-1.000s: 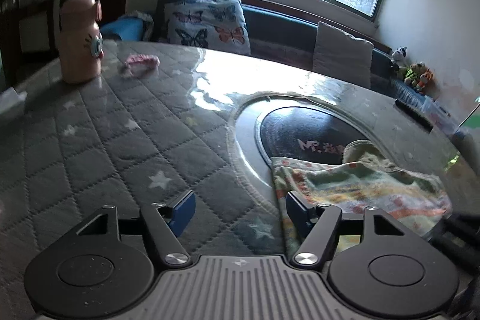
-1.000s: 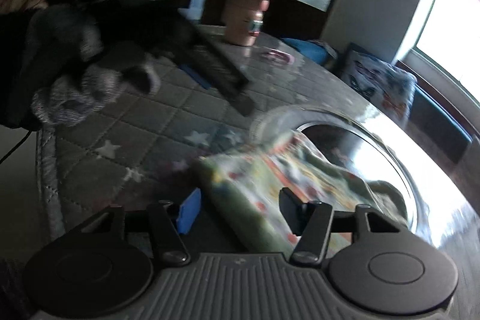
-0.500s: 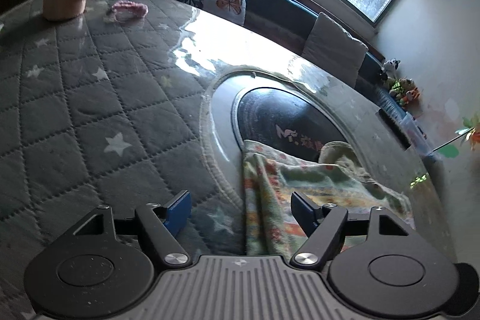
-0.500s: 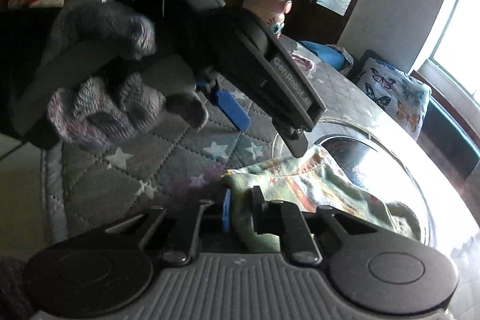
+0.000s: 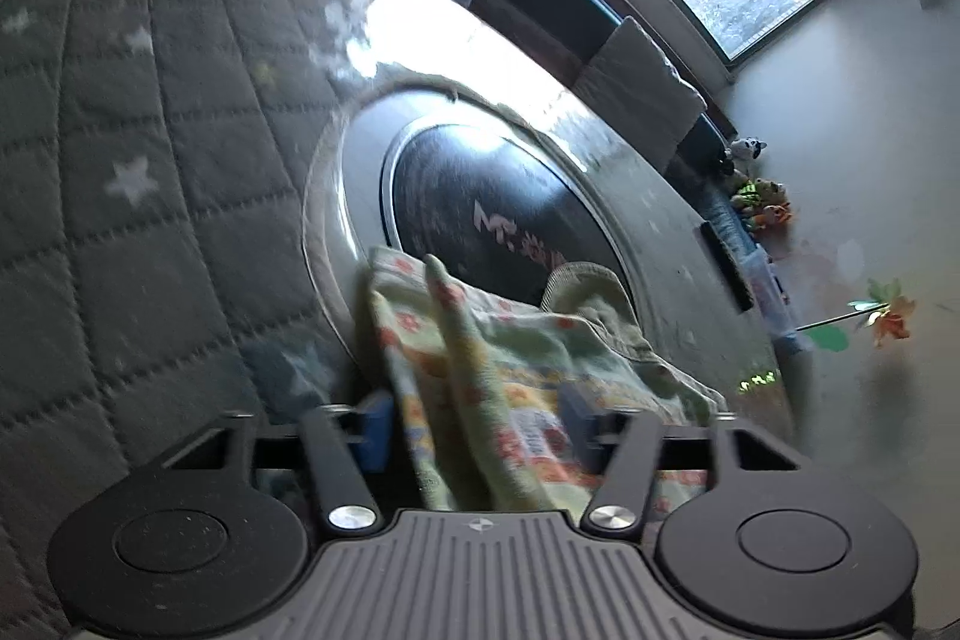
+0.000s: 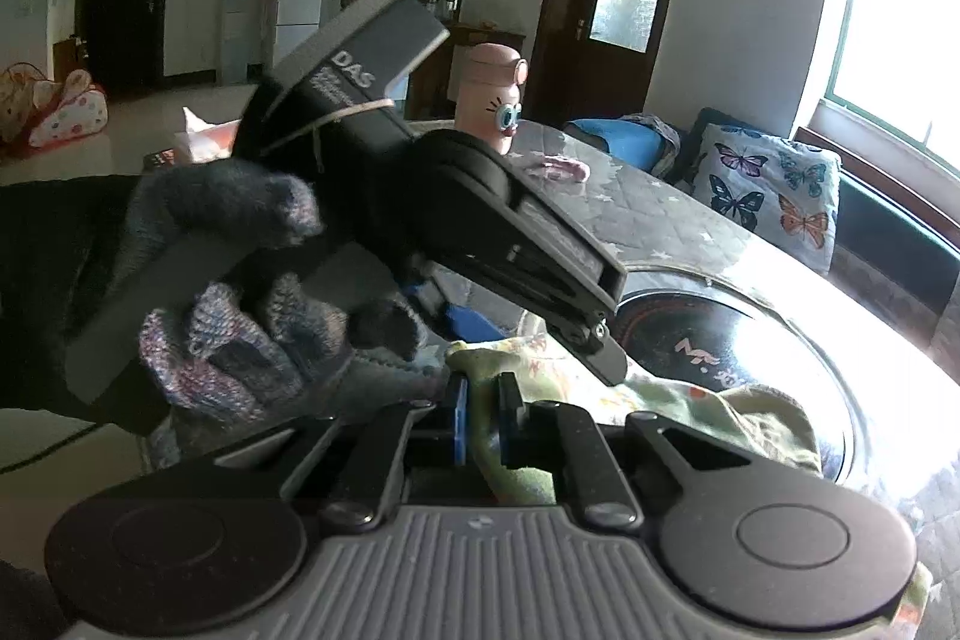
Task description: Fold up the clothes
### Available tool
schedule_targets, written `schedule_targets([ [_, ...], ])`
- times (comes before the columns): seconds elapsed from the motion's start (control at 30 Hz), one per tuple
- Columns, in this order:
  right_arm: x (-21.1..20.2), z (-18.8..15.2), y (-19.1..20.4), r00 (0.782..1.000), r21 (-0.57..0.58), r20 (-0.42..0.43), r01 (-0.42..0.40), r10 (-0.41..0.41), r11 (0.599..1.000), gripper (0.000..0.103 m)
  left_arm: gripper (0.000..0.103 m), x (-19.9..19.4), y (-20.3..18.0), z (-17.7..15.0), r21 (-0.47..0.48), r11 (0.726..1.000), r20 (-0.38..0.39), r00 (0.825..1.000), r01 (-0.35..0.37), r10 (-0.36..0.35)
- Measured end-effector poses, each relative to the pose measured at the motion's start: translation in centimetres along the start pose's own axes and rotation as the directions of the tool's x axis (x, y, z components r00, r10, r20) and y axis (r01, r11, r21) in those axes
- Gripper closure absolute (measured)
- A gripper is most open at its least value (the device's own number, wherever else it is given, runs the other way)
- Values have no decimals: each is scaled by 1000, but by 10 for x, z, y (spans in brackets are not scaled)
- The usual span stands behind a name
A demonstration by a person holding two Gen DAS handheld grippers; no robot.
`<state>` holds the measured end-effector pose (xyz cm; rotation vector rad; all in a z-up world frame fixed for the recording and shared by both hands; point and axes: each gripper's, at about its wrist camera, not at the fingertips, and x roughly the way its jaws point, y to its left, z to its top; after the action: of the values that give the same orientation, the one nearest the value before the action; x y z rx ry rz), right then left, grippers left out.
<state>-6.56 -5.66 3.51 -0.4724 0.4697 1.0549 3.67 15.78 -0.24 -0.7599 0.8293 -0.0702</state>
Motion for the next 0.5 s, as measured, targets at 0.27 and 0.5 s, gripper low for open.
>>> schedule_targets([
  [0.27,-8,-12,-8,1000,65,-2,-9,9,998,93,93,7,12,-3,-50,999,-2,1000,18,-18],
  [0.5,-24,-32,-57,990,183,-35,139,-135,973,91,93,8,10,-4,-44,999,3,1000,11,-11],
])
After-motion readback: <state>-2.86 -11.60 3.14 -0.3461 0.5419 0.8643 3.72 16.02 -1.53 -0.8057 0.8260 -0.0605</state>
